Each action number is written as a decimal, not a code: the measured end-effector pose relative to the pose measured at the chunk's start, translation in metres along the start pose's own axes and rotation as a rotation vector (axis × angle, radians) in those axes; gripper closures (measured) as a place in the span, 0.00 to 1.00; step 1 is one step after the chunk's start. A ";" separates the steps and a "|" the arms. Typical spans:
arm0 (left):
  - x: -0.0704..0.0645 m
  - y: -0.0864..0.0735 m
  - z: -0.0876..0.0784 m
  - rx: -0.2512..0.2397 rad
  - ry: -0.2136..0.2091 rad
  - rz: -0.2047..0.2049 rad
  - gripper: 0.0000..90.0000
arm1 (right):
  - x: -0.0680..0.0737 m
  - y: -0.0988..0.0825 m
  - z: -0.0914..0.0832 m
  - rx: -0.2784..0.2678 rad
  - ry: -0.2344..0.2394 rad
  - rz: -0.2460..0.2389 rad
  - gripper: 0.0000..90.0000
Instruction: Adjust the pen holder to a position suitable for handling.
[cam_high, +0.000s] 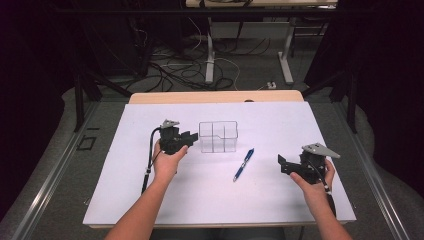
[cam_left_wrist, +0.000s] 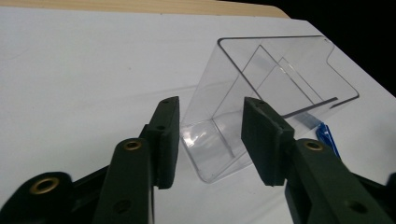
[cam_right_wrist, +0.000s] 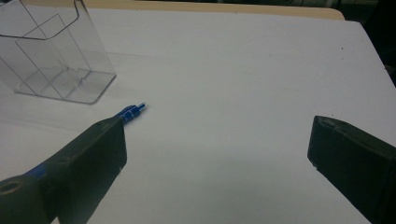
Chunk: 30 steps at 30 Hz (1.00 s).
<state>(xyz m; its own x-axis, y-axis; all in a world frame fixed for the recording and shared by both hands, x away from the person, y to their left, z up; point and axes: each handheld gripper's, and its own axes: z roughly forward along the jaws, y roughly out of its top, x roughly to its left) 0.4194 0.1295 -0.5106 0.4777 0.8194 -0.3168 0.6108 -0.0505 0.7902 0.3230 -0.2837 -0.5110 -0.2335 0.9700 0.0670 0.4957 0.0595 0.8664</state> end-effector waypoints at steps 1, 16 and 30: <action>-0.001 0.000 -0.001 -0.005 -0.001 0.008 0.63 | 0.000 0.000 0.000 -0.001 0.001 -0.001 0.05; -0.018 0.000 -0.024 -0.042 0.023 0.080 0.40 | 0.001 0.001 -0.002 -0.009 -0.002 -0.004 0.05; -0.031 -0.005 -0.035 -0.039 0.054 0.204 0.32 | 0.000 0.001 -0.003 -0.010 -0.008 0.001 0.05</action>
<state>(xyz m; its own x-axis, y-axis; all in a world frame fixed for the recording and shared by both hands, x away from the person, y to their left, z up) 0.3795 0.1238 -0.4861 0.5539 0.8239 -0.1203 0.4792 -0.1972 0.8553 0.3208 -0.2845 -0.5086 -0.2266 0.9719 0.0643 0.4872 0.0559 0.8715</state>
